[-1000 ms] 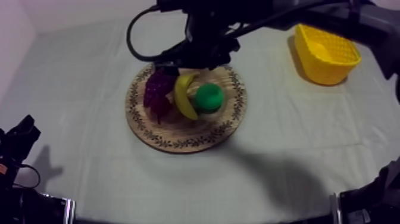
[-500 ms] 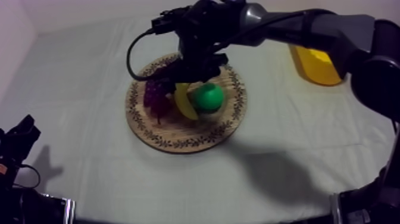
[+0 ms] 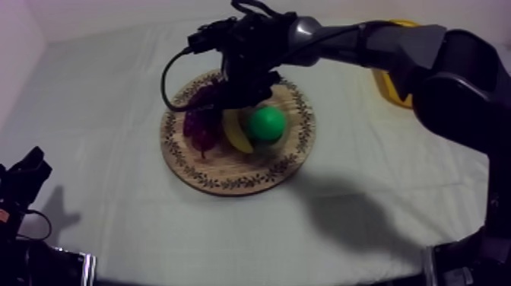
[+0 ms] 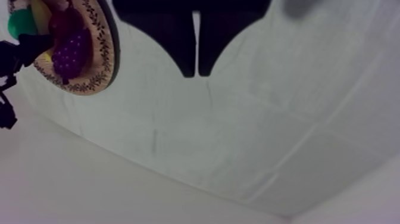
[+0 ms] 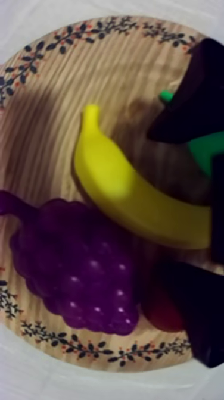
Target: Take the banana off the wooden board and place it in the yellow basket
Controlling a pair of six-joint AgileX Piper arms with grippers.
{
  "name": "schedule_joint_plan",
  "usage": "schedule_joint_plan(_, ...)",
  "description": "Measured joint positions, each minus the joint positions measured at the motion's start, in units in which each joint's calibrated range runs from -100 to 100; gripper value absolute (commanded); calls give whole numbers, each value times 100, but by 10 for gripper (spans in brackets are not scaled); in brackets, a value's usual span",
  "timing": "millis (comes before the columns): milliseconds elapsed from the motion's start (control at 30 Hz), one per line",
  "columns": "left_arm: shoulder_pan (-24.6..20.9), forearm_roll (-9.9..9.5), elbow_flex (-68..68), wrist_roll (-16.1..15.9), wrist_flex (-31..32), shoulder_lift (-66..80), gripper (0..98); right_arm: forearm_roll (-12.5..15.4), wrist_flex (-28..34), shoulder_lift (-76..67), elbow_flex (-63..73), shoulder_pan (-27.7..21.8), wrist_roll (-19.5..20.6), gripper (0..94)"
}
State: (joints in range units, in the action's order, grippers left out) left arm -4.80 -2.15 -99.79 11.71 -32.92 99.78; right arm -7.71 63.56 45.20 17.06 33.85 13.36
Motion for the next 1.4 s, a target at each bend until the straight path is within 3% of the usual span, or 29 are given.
schedule_joint_plan(200, 0, 0, 0, 0, 0, 0, 1, 67, -102, 276, 182, -36, -115, 520)
schedule_joint_plan(267, 0, 0, 0, 0, 0, 0, 1, 87, -126, 356, 242, -31, -146, 446)
schedule_joint_plan(400, 0, 0, 0, 0, 0, 0, 1, 79, -259, 444, 269, -28, -135, 180)
schedule_joint_plan(533, 0, 0, 0, 0, 0, 0, 1, 26, -376, 467, 269, -28, -104, 86)
schedule_joint_plan(1067, 0, 0, 0, 0, 0, 0, 1, -230, 33, -1186, -826, -223, 2, 58)
schedule_joint_plan(1400, 0, 0, 0, 0, 0, 0, 1, -694, -56, -2963, -1827, -722, 4, 59)
